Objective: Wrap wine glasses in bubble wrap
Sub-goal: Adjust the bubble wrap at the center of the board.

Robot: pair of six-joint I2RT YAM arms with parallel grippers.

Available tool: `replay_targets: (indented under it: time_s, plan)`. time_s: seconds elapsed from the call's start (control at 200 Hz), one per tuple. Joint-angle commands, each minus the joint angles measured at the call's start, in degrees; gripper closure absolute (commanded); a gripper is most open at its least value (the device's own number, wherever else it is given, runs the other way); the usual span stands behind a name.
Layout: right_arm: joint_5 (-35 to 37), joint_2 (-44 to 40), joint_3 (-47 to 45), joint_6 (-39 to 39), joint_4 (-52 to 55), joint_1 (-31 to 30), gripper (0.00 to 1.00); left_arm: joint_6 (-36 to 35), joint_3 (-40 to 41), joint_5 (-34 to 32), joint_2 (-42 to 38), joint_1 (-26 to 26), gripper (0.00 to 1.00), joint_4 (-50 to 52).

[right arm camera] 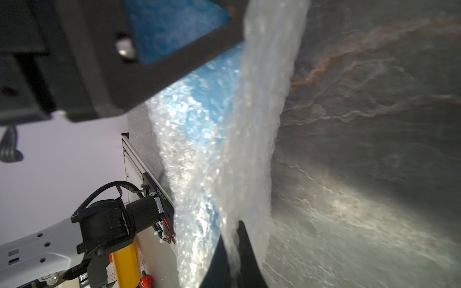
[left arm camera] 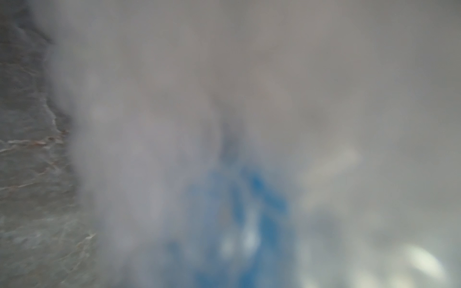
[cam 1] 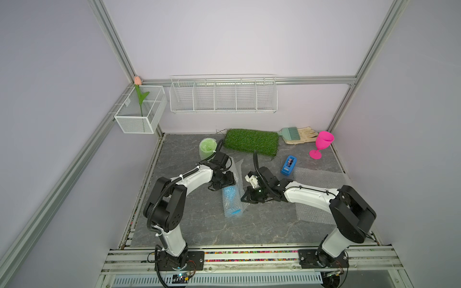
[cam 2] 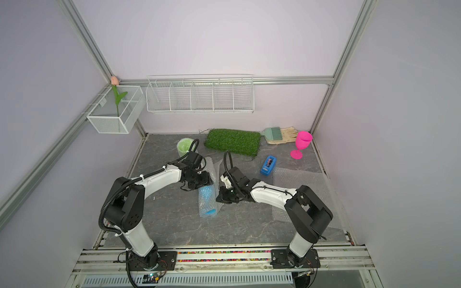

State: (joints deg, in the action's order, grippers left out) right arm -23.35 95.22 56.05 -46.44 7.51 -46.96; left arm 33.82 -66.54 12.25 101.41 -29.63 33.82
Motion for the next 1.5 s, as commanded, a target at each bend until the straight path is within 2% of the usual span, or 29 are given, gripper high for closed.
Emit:
replay_targets:
  time_s: [0.0,0.095,0.135,0.235,0.42,0.56,0.755,0.83,0.97,1.04,1.215,1.494]
  plan:
    - [1.87,0.04,2.14,-2.16,1.85,-2.19,0.88,-0.43,0.65,-3.41,1.6,0.45,0.39,2.56]
    - [2.99,0.31,2.72,-3.41,1.46,-3.18,0.56,-0.51,0.54,-3.55,1.6,0.45,0.39,2.7]
    - [3.26,0.53,3.12,-3.57,1.75,-3.49,0.47,-0.51,0.54,-3.46,1.6,0.45,0.39,2.65]
    - [3.76,1.48,4.46,-3.15,3.31,-4.31,0.39,-0.52,0.33,-3.36,1.76,0.45,0.39,2.65]
    - [5.59,3.36,7.13,-1.94,6.19,-5.9,0.35,-0.43,0.01,-3.37,1.82,0.45,0.39,2.76]
    - [7.39,5.52,10.06,-0.23,9.2,-7.02,0.4,-0.12,-0.15,-3.46,1.6,0.45,0.39,3.02]
    - [10.68,5.56,11.85,2.65,13.98,-7.16,0.74,0.36,-0.08,-4.05,0.52,0.45,0.36,3.33]
    - [12.19,4.51,11.97,4.4,16.53,-7.11,0.83,0.41,-0.38,-4.55,-0.45,0.45,0.28,3.96]
    - [13.9,1.85,11.45,10.76,21.38,-7.15,0.93,-0.13,-1.6,-6.43,-3.64,0.51,0.08,6.48]
    - [13.77,0.82,11.58,15.98,24.85,-7.1,0.93,-0.77,-2.74,-7.28,-5.3,0.54,0.0,8.5]
    - [15.82,-2.53,10.95,27.46,33.51,-7.1,0.93,-2.06,-5.2,-9.46,-8.23,0.74,0.01,12.53]
    - [17.32,-7.09,8.75,37.54,37.1,-6.91,0.93,-3.13,-2.13,-7.3,-5.68,2.58,0.01,10.48]
